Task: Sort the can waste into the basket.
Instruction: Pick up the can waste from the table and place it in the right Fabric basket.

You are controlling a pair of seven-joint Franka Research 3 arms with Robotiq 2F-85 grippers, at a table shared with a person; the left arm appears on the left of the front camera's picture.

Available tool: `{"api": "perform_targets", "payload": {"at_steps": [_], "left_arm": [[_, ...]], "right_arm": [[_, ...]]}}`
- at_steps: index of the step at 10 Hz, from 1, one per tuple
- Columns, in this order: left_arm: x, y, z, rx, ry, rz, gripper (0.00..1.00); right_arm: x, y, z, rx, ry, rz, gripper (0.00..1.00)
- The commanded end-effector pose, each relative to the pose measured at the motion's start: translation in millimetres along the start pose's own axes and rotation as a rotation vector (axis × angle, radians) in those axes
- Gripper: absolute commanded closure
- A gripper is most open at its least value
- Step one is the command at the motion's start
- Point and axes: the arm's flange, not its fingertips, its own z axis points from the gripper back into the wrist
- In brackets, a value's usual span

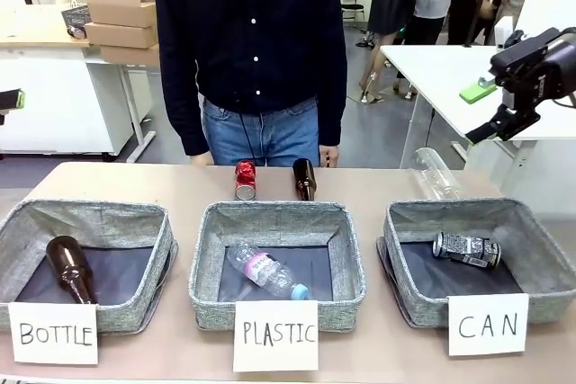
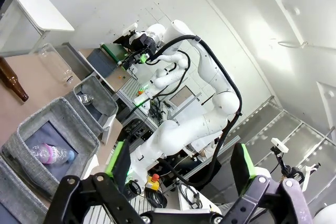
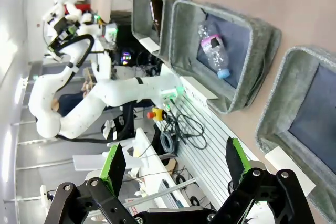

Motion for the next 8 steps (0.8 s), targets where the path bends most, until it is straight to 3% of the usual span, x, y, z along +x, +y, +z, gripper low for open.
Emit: {"api": "perform_targets", "payload": {"at_steps": [1,2,3,5,7,8], "left_arm": [[11.8,-13.3,-27.0,0.194,0.142,-0.044,0.00],[41.0,-1.6,-49.8,0.411,0.153,0.004,0.00],[68.7,20.0,-73.9,0.507,0.244,0.109,0.00],[106.9,78.0,-110.9,0.768,0.332,0.267,0.00],[117.4,124.9,-135.6,0.800,0.452,0.385,0.00],[118.2,128.6,-147.4,0.696,0.457,0.406,0.00]], "right_arm": [[-2.2,-0.9,-0.3,-0.009,-0.009,0.017,0.00],[-2.2,-0.9,-0.3,-0.009,-0.009,0.017,0.00],[-2.2,-0.9,-0.3,-0.009,-0.009,0.017,0.00],[-2.2,-0.9,-0.3,-0.009,-0.009,0.017,0.00],[-2.2,-0.9,-0.3,-0.009,-0.009,0.017,0.00],[-2.2,-0.9,-0.3,-0.009,-0.009,0.017,0.00]]}}
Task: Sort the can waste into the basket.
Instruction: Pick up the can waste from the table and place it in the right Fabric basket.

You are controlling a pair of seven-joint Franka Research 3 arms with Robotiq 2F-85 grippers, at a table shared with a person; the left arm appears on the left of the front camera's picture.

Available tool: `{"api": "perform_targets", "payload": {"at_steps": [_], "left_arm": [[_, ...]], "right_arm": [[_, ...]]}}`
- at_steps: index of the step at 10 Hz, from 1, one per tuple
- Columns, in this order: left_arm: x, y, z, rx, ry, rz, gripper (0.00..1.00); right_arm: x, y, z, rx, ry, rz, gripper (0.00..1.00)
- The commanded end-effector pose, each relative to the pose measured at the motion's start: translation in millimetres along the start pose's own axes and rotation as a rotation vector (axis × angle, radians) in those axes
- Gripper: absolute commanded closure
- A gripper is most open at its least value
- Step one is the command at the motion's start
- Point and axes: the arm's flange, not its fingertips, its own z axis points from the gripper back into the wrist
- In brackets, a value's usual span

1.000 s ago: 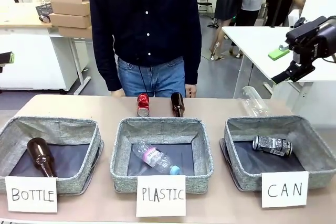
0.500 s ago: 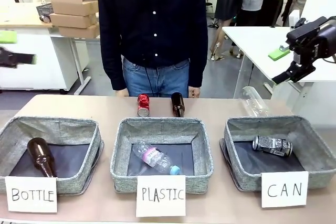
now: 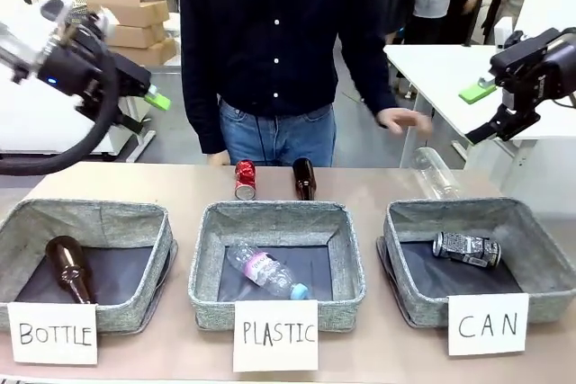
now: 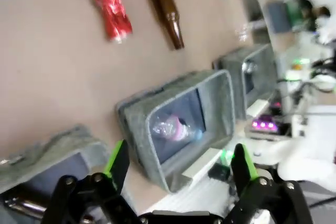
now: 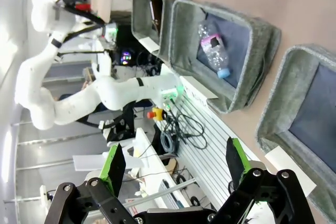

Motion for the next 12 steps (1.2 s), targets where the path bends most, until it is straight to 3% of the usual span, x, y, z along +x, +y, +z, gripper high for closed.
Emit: {"api": "perform_targets", "payload": {"at_steps": [1,3,4,6,8,12], "left_arm": [[-13.9,-11.1,22.7,0.020,-0.090,-0.051,0.00],[-13.9,-11.1,22.7,0.020,-0.090,-0.051,0.00],[4.5,0.2,4.3,-0.005,-0.022,-0.011,0.00],[79.1,8.0,-62.3,0.129,-0.005,0.188,0.00],[131.8,15.8,-111.2,0.254,-0.008,0.276,0.00],[173.8,77.4,-194.8,0.323,0.106,0.443,0.00]], "right_arm": [[-1.5,-0.3,0.2,-0.010,-0.010,0.019,0.00],[-1.5,-0.3,0.2,-0.010,-0.010,0.019,0.00],[-1.5,-0.3,0.2,-0.010,-0.010,0.019,0.00],[-1.5,-0.3,0.2,-0.010,-0.010,0.019,0.00],[-1.5,-0.3,0.2,-0.010,-0.010,0.019,0.00],[-1.5,-0.3,0.2,-0.010,-0.010,0.019,0.00]]}}
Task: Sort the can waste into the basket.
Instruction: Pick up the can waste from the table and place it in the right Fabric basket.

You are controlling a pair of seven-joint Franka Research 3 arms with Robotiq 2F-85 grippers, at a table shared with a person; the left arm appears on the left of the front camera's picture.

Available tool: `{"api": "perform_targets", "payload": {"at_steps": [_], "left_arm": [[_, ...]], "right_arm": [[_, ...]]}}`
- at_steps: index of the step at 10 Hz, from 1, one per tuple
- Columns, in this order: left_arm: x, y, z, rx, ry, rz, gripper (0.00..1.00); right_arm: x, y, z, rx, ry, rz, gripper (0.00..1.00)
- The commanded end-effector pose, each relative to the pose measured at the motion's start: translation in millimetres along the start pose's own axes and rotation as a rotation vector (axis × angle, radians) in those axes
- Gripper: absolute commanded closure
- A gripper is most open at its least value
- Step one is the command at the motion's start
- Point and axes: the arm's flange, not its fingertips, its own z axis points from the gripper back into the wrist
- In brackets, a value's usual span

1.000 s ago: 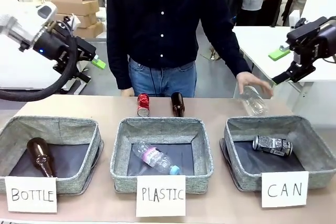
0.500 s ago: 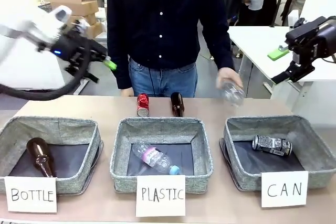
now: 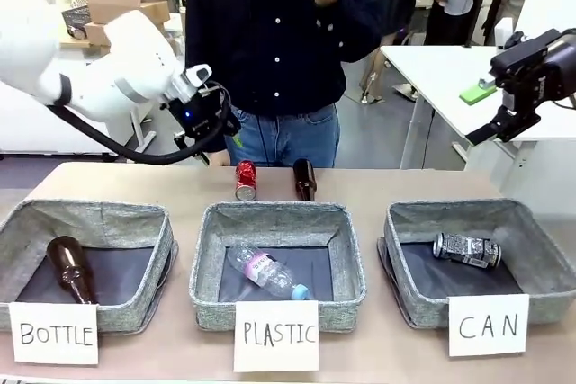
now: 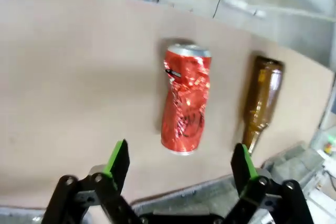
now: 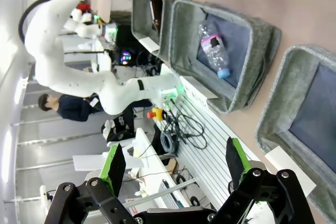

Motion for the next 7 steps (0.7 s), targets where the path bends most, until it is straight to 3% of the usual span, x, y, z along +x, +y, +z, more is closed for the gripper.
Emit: {"api": "perform_targets", "payload": {"at_steps": [1,4,7], "left_arm": [[18.9,-9.1,-20.6,0.000,0.058,0.030,0.00],[27.6,-0.8,-60.3,0.062,-0.005,0.058,0.00],[24.8,-10.4,-93.1,0.086,0.077,0.031,0.00]], "right_arm": [[-1.1,-0.8,0.1,-0.009,-0.009,0.019,0.00],[-1.1,-0.8,0.1,-0.009,-0.009,0.019,0.00],[-1.1,-0.8,0.1,-0.009,-0.009,0.019,0.00]]}}
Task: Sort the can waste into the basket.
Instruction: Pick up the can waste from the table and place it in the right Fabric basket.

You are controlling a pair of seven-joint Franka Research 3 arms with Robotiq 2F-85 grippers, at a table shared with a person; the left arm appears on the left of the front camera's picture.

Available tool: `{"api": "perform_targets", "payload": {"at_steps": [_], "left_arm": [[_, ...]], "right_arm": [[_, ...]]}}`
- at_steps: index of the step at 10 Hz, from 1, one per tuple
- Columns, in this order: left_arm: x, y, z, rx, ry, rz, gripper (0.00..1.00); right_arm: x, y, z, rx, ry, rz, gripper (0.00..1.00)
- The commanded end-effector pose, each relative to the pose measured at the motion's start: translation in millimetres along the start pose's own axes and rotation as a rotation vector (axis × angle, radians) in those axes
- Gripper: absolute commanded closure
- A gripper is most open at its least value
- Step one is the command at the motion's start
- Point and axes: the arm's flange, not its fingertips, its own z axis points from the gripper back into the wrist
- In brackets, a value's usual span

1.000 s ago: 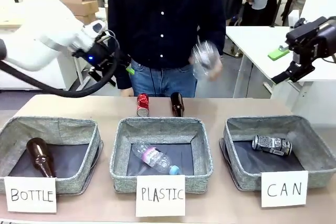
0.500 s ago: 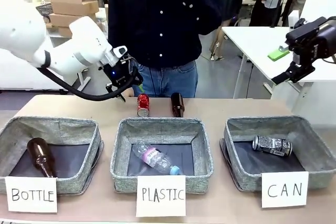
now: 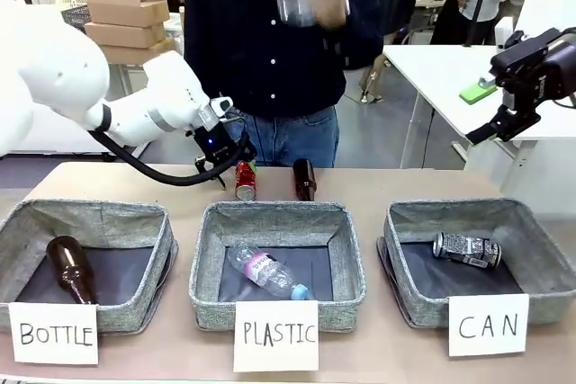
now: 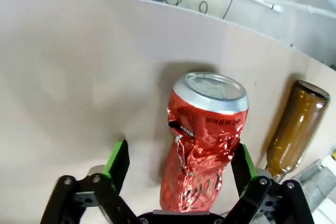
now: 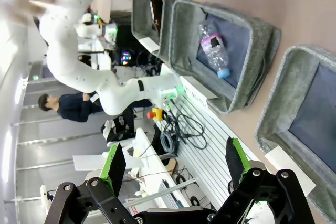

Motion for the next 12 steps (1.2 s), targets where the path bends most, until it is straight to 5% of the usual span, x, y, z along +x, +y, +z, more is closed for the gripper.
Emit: {"api": "perform_targets", "payload": {"at_steps": [1,6,7,8,9,11,12], "left_arm": [[6.4,-14.9,-4.9,0.026,0.023,-0.006,0.00],[8.8,-15.2,-13.7,0.064,0.021,-0.007,0.00],[8.4,-15.6,-14.4,0.072,0.014,-0.015,0.58],[7.8,-15.8,-14.1,0.075,0.011,-0.023,0.59],[7.3,-16.0,-13.3,0.079,0.015,-0.026,1.00],[6.0,-16.0,-10.9,0.086,0.021,-0.028,1.00],[5.1,-15.5,-9.4,0.090,0.023,-0.030,0.86]], "right_arm": [[-1.0,-0.8,0.1,-0.009,-0.009,0.018,0.00],[-1.0,-0.8,0.1,-0.009,-0.009,0.018,0.00],[-1.0,-0.8,0.1,-0.009,-0.009,0.018,0.00],[-1.0,-0.8,0.1,-0.009,-0.009,0.018,0.00],[-1.0,-0.8,0.1,-0.009,-0.009,0.018,0.00],[-1.0,-0.8,0.1,-0.009,-0.009,0.018,0.00],[-1.0,-0.8,0.1,-0.009,-0.009,0.018,0.00]]}}
